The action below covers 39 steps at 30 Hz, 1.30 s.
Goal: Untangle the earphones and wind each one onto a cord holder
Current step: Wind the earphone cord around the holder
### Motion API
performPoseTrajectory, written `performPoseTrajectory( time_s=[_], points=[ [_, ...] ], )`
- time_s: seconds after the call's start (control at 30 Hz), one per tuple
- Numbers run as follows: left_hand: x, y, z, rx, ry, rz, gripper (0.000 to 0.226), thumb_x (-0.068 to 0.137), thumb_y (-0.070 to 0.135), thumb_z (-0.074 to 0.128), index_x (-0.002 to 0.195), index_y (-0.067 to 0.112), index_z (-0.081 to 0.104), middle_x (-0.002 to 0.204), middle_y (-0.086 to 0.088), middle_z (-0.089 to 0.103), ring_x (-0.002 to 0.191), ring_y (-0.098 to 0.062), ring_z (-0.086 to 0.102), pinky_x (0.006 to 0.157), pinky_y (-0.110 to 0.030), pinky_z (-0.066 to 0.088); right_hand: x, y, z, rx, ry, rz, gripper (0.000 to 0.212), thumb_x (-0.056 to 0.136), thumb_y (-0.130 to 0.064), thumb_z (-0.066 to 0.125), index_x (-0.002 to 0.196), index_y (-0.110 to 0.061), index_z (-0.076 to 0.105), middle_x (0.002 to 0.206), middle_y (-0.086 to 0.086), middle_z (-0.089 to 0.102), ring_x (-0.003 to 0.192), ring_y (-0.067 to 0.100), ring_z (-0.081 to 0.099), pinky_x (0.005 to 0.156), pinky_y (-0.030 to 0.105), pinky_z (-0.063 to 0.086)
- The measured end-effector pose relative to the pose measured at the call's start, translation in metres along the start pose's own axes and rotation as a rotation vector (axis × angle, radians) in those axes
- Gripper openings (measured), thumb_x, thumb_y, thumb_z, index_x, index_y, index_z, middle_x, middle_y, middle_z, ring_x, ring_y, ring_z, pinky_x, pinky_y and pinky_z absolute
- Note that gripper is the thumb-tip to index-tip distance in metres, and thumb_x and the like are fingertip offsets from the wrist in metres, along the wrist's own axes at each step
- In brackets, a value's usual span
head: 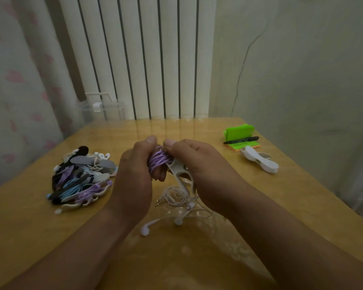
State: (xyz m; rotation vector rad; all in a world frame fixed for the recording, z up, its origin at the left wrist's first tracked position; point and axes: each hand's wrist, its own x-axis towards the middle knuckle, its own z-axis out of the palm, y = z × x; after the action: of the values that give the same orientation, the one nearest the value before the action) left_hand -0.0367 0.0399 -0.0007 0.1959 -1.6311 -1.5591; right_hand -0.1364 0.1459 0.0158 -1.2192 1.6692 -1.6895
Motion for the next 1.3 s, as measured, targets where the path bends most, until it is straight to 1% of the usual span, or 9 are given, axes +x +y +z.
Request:
performPoseTrajectory(
  time_s=[0.1, 0.23, 0.4, 0.57, 0.8, 0.93, 1.03, 1.2, 1.3],
  points=[
    [-0.001, -0.002, 0.001, 0.014, -0.005, 0.000, 0.055, 0.100, 0.041, 0.038, 0.051, 0.025, 0.055, 0.055, -0.004, 0.043, 0.061, -0.027, 0.041, 0.076, -0.057, 0.035, 0.000, 0.000, 0.001, 0.014, 0.026, 0.010, 0.046, 0.101, -0.049, 0.059, 0.100, -0.005, 0.072, 0.090, 0.015, 0.070, 0.084, 0.027, 0.063, 0.079, 0.048, 0.048],
    [-0.002, -0.003, 0.005, -0.040, -0.005, -0.032, 0.056, 0.100, 0.042, 0.038, 0.051, 0.022, 0.055, 0.054, -0.005, 0.044, 0.060, -0.024, 0.044, 0.076, -0.050, 0.036, 0.001, 0.005, 0.005, 0.085, 0.069, -0.030, 0.040, 0.099, -0.050, 0.060, 0.096, -0.011, 0.071, 0.096, 0.024, 0.070, 0.094, 0.044, 0.066, 0.085, 0.062, 0.052],
    [-0.002, -0.005, 0.006, -0.082, 0.002, -0.056, 0.055, 0.099, 0.042, 0.040, 0.049, 0.021, 0.052, 0.053, -0.005, 0.043, 0.059, -0.022, 0.042, 0.075, -0.050, 0.034, 0.003, 0.012, 0.009, 0.167, 0.101, -0.091, 0.027, 0.101, -0.037, 0.064, 0.094, -0.012, 0.064, 0.088, 0.020, 0.068, 0.080, 0.029, 0.064, 0.076, 0.048, 0.054],
    [0.000, -0.009, 0.005, -0.077, 0.042, -0.070, 0.051, 0.098, 0.040, 0.046, 0.052, 0.021, 0.051, 0.056, -0.006, 0.042, 0.061, -0.023, 0.039, 0.076, -0.054, 0.032, 0.004, 0.013, 0.010, 0.147, 0.115, -0.126, 0.037, 0.099, -0.035, 0.066, 0.094, 0.001, 0.057, 0.092, 0.026, 0.067, 0.079, 0.026, 0.065, 0.076, 0.039, 0.054],
    [0.002, -0.007, 0.006, -0.064, 0.105, -0.100, 0.037, 0.096, 0.039, 0.051, 0.062, 0.026, 0.058, 0.068, -0.010, 0.041, 0.069, -0.024, 0.037, 0.072, -0.049, 0.031, 0.000, 0.010, 0.013, 0.128, 0.141, -0.106, 0.037, 0.101, -0.029, 0.065, 0.096, 0.007, 0.058, 0.093, 0.027, 0.067, 0.075, 0.013, 0.063, 0.065, 0.018, 0.051],
    [0.001, -0.004, 0.006, 0.007, 0.091, -0.055, 0.056, 0.112, 0.034, 0.038, 0.057, 0.028, 0.051, 0.059, 0.000, 0.037, 0.057, -0.015, 0.031, 0.062, -0.043, 0.027, -0.001, 0.007, 0.013, 0.111, 0.125, -0.049, 0.029, 0.102, -0.035, 0.062, 0.090, -0.008, 0.065, 0.081, 0.010, 0.065, 0.070, 0.006, 0.060, 0.062, 0.015, 0.048],
    [0.002, -0.002, 0.004, -0.024, 0.109, -0.081, 0.061, 0.112, 0.046, 0.032, 0.058, 0.028, 0.054, 0.058, 0.000, 0.038, 0.057, -0.016, 0.033, 0.064, -0.043, 0.028, -0.001, 0.009, 0.014, 0.104, 0.112, -0.007, 0.030, 0.101, -0.039, 0.061, 0.090, -0.011, 0.064, 0.079, 0.000, 0.063, 0.068, 0.003, 0.057, 0.061, 0.013, 0.045],
    [0.004, -0.004, 0.003, -0.119, 0.107, -0.130, 0.057, 0.110, 0.039, 0.040, 0.056, 0.028, 0.055, 0.059, 0.003, 0.040, 0.057, -0.013, 0.037, 0.066, -0.040, 0.030, -0.001, 0.010, 0.016, 0.127, 0.084, -0.009, 0.026, 0.102, -0.033, 0.063, 0.095, -0.008, 0.065, 0.089, 0.001, 0.068, 0.079, 0.007, 0.063, 0.071, 0.022, 0.049],
    [0.004, -0.003, 0.005, -0.108, 0.088, -0.132, 0.056, 0.108, 0.043, 0.041, 0.078, -0.001, 0.061, 0.067, -0.012, 0.047, 0.065, -0.023, 0.046, 0.069, -0.042, 0.037, 0.000, 0.013, 0.018, 0.141, 0.122, -0.092, 0.021, 0.101, -0.023, 0.065, 0.088, -0.007, 0.060, 0.102, 0.002, 0.073, 0.091, 0.019, 0.070, 0.080, 0.036, 0.054]
  ],
)
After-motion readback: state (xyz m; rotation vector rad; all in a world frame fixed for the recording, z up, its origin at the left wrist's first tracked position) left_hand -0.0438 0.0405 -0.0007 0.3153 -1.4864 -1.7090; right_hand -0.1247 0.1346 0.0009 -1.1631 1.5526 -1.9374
